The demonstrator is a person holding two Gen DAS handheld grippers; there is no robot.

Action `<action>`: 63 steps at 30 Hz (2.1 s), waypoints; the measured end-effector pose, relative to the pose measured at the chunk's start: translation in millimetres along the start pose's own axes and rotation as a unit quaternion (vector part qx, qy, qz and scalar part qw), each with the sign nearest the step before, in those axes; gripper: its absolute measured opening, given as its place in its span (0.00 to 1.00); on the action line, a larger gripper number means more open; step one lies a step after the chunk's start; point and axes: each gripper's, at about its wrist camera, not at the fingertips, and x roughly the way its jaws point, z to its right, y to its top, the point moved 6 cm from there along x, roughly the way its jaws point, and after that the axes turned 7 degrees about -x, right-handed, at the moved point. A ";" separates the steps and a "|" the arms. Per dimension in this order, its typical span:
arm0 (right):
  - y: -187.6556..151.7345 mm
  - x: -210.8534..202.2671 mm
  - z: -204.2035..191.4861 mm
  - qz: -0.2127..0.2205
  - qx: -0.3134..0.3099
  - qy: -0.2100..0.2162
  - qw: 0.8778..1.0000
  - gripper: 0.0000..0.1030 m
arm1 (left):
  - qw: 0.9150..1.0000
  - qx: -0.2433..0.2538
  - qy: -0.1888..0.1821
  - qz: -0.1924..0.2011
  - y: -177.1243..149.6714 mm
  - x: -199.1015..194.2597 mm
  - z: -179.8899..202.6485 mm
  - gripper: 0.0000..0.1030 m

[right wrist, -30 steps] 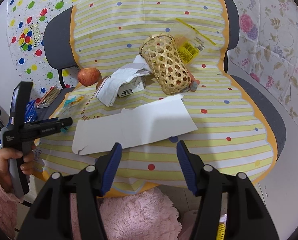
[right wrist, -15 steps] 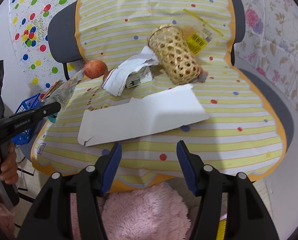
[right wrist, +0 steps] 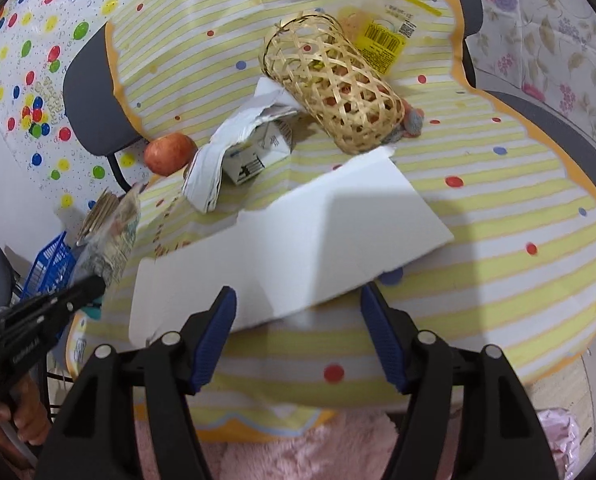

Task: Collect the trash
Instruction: 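Grasp the white paper sheet with the right tool while the left tool holds the wrapper, then carry the wrapper and paper sheet over the trash bin and open both tools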

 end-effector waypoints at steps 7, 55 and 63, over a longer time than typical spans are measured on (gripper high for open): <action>25.4 22.4 12.3 0.031 0.039 0.003 0.999 0.47 | 1.000 0.001 -0.001 -0.011 1.5 9.1 4.0 0.06; 25.6 -95.5 -0.2 0.057 -0.072 -0.084 0.992 0.02 | 0.996 0.043 -0.078 0.011 8.1 -36.0 70.1 0.07; 27.1 -129.1 22.4 0.085 -0.049 -0.095 0.991 0.02 | 0.996 0.045 -0.075 0.015 18.1 -36.6 80.7 0.06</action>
